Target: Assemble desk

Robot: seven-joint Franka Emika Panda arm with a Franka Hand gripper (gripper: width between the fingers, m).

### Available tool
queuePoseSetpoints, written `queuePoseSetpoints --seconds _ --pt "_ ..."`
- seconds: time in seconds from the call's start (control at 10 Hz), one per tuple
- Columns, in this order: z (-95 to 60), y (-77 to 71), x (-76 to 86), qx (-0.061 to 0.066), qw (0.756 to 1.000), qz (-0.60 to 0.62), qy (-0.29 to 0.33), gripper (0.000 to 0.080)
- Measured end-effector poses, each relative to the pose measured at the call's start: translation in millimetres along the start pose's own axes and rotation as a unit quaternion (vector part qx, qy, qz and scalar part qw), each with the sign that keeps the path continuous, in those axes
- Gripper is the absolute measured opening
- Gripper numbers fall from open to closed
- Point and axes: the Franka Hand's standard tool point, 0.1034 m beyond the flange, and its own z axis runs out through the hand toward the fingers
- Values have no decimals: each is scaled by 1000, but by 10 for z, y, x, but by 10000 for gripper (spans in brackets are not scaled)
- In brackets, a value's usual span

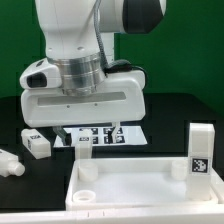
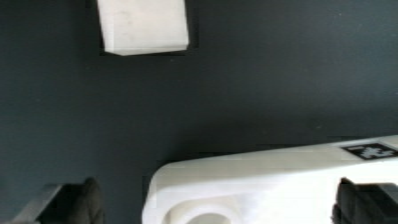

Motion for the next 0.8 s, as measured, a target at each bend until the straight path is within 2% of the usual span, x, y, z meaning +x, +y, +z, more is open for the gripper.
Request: queuePoseSetpoints --seconds 0.2,0.3,0.5,0.6,0.7,0.8 --pt "29 -115 -89 -7 999 -48 -21 649" --pt "19 -151 -111 -4 998 -51 -30 649" --pt "24 -115 -99 -3 999 -43 -27 649" --pt "27 -146 -182 3 996 -45 -74 649" --pt "-24 -176 -154 7 993 -53 -105 649" --pt "-78 -211 -142 -3 989 -74 -129 649"
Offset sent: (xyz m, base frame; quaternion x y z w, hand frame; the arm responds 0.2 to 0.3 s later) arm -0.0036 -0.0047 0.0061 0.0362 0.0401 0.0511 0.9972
